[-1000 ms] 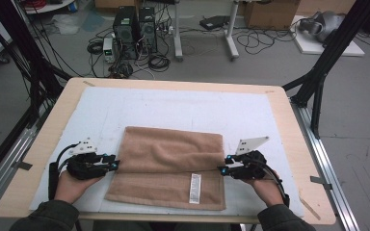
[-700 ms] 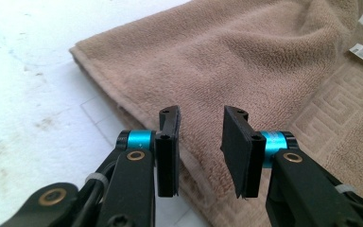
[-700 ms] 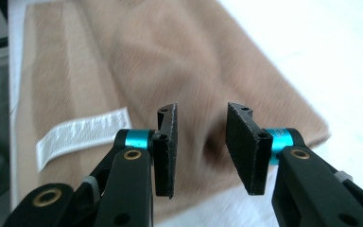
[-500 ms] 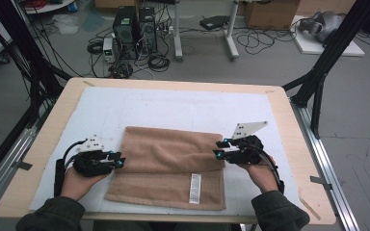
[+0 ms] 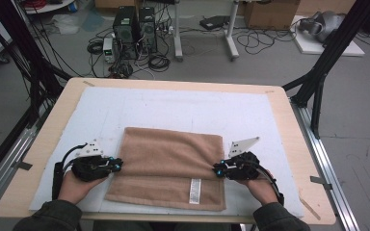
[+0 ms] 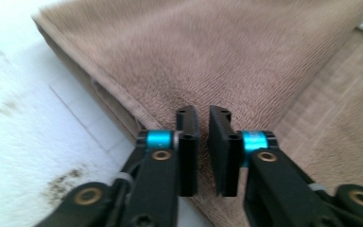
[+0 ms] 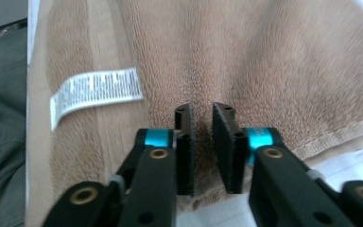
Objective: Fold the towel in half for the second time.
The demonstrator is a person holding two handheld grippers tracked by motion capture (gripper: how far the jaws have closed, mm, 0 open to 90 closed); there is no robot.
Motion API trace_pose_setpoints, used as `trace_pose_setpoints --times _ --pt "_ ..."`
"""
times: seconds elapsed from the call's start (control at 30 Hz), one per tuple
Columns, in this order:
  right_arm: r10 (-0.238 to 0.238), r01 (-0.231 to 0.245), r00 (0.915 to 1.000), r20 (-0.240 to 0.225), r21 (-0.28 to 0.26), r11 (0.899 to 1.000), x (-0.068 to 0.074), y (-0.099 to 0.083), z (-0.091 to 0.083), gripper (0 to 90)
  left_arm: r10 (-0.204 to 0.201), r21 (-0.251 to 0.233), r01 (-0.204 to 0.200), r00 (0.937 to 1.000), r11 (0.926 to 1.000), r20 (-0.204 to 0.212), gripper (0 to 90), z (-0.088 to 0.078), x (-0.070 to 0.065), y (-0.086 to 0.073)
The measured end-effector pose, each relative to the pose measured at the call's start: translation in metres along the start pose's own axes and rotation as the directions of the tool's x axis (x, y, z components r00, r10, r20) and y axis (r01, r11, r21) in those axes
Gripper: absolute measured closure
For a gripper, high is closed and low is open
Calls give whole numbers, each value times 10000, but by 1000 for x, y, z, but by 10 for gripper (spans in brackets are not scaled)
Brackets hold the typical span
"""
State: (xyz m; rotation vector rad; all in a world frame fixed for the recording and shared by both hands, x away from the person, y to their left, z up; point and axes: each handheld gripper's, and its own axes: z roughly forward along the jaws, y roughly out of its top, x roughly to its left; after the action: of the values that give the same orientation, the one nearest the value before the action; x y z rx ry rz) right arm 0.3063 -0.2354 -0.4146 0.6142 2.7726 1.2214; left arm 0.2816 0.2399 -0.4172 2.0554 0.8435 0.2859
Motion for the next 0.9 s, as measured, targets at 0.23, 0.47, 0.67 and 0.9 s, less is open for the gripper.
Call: trace_pose_setpoints --times 0.23,0.47,0.67,0.9 --pt "-434 430 9989 203 185 9989 1 19 6 644 81 347 -79 9999 9994 -59 705 7 4 5" --pt "-70 72 10000 -63 261 9996 0 2 27 805 163 704 -160 9999 9974 -44 849 20 0 -6" --pt "-382 375 9991 -190 -343 9987 10 16 8 820 255 21 -255 9996 9997 -107 863 -7 -6 -3" --pt "-1273 1203 9839 -1258 -612 9908 46 25 -15 791 590 -153 -586 9979 9982 285 854 -43 -23 -9"
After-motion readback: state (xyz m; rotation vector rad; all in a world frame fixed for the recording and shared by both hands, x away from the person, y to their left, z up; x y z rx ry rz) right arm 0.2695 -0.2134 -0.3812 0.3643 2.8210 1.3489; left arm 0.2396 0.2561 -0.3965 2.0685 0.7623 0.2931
